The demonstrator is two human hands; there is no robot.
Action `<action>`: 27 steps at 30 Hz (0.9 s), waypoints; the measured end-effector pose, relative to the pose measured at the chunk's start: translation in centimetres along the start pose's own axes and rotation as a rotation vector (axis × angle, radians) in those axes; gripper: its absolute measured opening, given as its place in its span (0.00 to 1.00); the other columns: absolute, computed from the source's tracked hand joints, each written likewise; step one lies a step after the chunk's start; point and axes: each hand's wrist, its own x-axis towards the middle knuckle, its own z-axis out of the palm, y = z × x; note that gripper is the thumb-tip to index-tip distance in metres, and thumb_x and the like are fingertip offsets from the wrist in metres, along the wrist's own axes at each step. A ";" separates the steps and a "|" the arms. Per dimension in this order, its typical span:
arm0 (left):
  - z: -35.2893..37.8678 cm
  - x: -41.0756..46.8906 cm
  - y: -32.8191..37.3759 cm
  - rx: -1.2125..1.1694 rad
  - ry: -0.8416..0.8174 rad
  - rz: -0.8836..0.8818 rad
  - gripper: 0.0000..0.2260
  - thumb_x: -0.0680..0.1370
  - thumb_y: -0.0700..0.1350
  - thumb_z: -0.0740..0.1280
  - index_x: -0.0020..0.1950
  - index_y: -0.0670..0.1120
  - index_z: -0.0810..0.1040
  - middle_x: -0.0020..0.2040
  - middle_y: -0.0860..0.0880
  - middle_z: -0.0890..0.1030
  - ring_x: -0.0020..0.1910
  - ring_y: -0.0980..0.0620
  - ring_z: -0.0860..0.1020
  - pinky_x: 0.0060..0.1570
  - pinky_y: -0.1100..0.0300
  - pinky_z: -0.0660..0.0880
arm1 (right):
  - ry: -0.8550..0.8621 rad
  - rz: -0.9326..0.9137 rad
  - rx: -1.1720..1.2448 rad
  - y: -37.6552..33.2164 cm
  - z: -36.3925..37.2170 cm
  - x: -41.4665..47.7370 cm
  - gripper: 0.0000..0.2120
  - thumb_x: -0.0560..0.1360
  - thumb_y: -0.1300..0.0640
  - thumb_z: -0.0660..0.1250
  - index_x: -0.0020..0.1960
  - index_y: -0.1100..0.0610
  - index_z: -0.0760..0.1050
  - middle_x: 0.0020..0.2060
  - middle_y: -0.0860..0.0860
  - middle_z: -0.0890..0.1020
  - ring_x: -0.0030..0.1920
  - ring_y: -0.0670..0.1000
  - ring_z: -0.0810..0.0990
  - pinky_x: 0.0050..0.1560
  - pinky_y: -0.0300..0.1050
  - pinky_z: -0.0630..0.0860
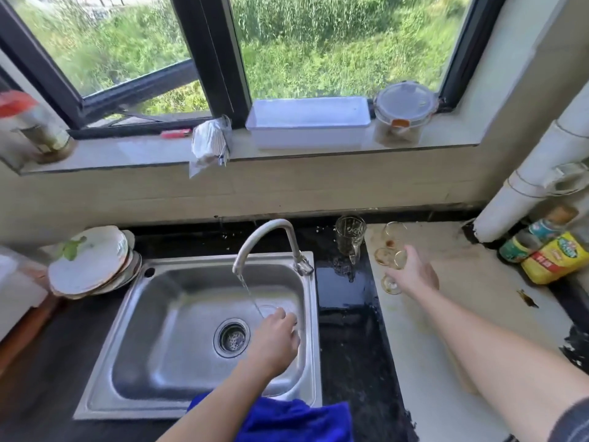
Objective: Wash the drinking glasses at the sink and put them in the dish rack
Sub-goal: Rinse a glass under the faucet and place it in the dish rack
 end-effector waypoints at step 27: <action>3.7 0.4 -12.6 -1.688 0.004 -0.942 0.10 0.81 0.45 0.60 0.56 0.40 0.73 0.44 0.40 0.74 0.36 0.43 0.77 0.34 0.53 0.78 | -0.678 -0.208 0.405 -18.2 12.4 -14.3 0.30 0.64 0.49 0.79 0.62 0.53 0.72 0.47 0.47 0.77 0.45 0.45 0.79 0.43 0.45 0.83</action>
